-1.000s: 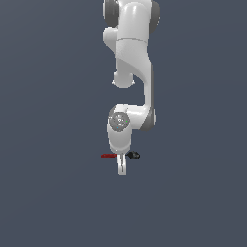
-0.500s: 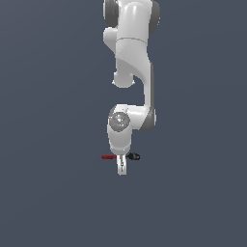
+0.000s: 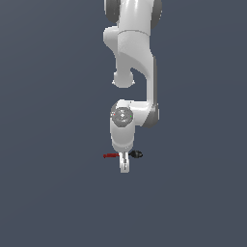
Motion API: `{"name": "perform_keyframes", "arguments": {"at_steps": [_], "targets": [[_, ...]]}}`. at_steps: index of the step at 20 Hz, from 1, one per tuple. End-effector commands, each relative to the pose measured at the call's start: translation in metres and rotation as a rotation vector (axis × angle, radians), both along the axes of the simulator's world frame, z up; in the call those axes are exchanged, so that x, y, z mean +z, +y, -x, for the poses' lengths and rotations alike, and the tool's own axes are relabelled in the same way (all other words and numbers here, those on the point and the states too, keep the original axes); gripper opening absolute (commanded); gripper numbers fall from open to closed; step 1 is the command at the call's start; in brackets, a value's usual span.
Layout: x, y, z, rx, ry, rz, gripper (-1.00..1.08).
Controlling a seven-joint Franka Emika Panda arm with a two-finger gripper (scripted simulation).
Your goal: Pick up the object and move it to a goal position.
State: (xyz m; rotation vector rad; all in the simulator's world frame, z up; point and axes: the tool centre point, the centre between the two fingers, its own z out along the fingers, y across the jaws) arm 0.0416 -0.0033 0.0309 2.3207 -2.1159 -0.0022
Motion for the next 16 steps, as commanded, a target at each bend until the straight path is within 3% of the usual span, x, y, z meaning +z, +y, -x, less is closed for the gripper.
{"name": "perform_keyframes", "arguments": {"at_steps": [1, 16], "targets": [[0.014, 0.007, 0.001, 0.0, -0.002, -0.001, -1.0], [0.156, 0.076, 0.009, -0.001, -0.002, 0.001, -1.0]]}}
